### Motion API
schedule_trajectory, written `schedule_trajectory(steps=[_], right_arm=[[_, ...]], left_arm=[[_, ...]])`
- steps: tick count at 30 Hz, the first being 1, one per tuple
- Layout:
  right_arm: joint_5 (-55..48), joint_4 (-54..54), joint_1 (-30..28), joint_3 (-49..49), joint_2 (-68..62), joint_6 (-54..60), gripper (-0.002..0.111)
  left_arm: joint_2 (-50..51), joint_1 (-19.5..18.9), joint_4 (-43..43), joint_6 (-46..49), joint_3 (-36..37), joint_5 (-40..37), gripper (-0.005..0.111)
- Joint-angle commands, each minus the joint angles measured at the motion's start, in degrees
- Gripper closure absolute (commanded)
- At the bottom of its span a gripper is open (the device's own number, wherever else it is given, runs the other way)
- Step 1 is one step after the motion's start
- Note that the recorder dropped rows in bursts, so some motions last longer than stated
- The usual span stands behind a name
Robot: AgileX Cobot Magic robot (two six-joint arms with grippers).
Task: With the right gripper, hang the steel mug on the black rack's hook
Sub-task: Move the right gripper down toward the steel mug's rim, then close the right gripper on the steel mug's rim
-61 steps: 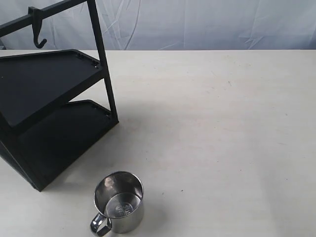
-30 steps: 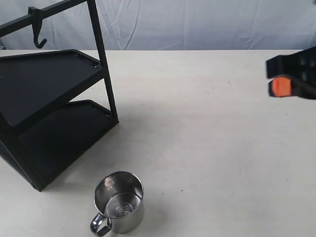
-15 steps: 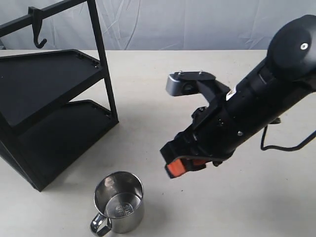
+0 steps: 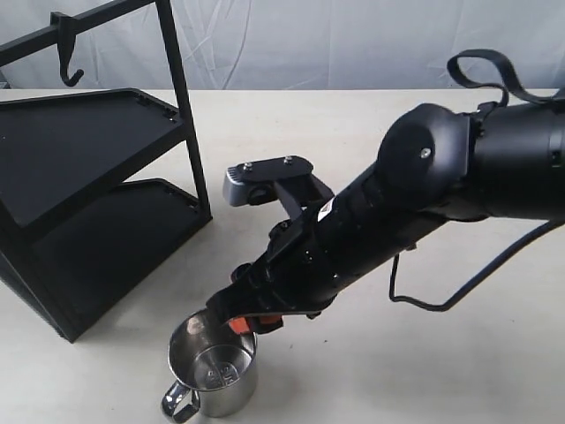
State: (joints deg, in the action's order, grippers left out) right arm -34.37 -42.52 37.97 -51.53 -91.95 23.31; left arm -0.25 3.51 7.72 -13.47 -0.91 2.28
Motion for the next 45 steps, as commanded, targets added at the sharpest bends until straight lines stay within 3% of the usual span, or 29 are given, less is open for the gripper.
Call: schedule_trajectory(steps=[1,14,16,20,23,32,38,45], right_arm=[[3.79,-0.32,2.15,-0.40,-2.88,0.18,0.057],[6.48,-0.43,2.15,-0.40,-8.57,0.04,0.061],[6.48,-0.43,2.15,-0.40,-8.57,0.04,0.071],[6.48,-0.43,2.15,-0.40,-8.57,0.04,0.108],[4.54,-1.79,2.15,-0.95,-8.57,-0.09,0.109],[-15.16,-0.59,0.75,-14.96,-8.59,-9.21,0.109],[-25.21,-0.51,-6.01,-19.57,-8.59,-12.02,0.109],[-25.94,-9.04,-12.76,-19.92,-8.59,-12.98,0.109]], left_arm=[[0.25,0.09,-0.03,0.01,-0.12,0.57,0.107],[0.25,0.09,-0.03,0.01,-0.12,0.57,0.107],[0.25,0.09,-0.03,0.01,-0.12,0.57,0.107],[0.25,0.09,-0.03,0.01,-0.12,0.57,0.107],[0.25,0.09,-0.03,0.01,-0.12,0.57,0.107],[0.25,0.09,-0.03,0.01,-0.12,0.57,0.107],[0.25,0.09,-0.03,0.01,-0.12,0.57,0.107],[0.25,0.09,-0.03,0.01,-0.12,0.57,0.107]])
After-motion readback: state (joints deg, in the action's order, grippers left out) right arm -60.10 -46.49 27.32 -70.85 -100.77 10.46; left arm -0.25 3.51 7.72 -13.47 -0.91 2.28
